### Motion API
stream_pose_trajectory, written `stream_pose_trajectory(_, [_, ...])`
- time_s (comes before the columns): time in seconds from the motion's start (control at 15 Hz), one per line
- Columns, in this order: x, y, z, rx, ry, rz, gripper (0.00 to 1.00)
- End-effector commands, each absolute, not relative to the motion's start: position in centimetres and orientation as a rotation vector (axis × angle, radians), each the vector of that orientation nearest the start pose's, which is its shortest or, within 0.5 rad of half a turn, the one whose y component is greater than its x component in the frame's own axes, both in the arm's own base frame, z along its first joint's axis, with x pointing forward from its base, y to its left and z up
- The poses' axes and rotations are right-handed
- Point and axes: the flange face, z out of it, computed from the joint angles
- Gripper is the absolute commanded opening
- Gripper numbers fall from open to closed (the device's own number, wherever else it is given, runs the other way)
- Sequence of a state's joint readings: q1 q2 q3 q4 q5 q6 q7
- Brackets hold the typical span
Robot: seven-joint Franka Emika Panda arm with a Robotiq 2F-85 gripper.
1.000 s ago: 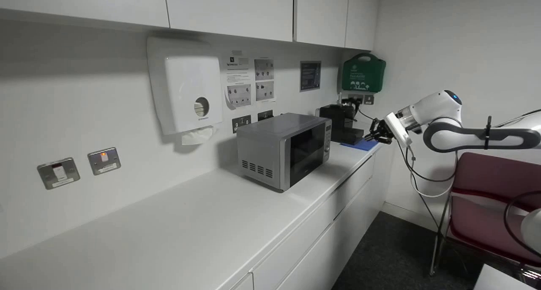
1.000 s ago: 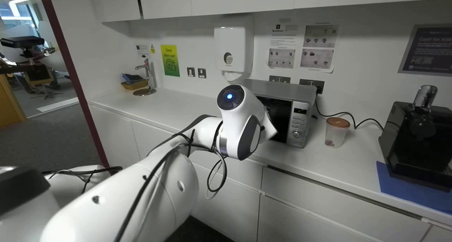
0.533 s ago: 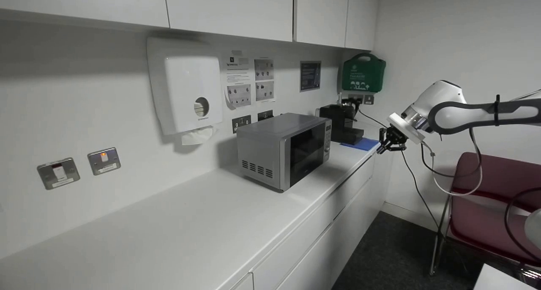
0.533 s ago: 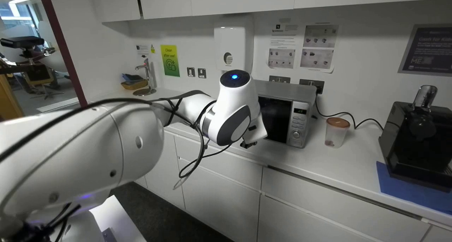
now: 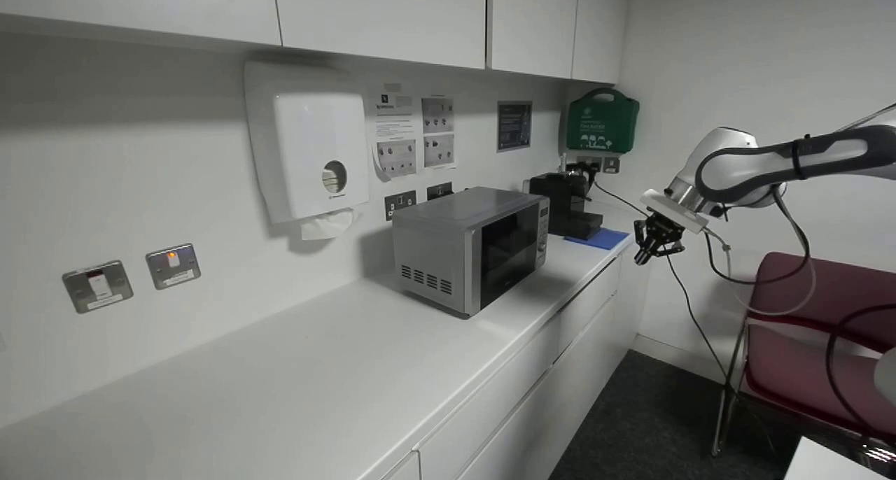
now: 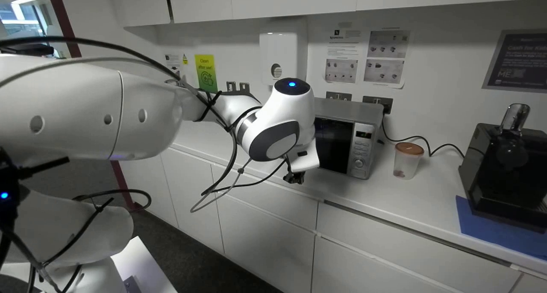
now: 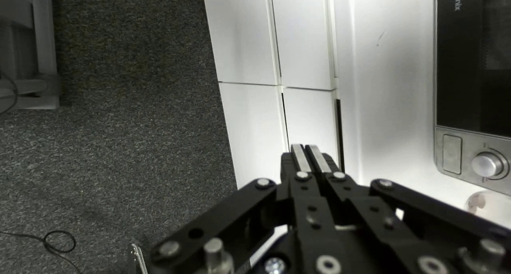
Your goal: Press a button on the microwave
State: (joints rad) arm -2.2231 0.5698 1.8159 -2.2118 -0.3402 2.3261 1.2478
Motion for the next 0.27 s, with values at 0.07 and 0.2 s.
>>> stream_pose_trajectory(0.07, [46.33, -26.50, 44.65, -2.047, 1.898, -0.247, 0.17])
stream_pose_trajectory(0.2, [46.45, -26.53, 44.65, -2.057, 1.910, -0.254, 0.22])
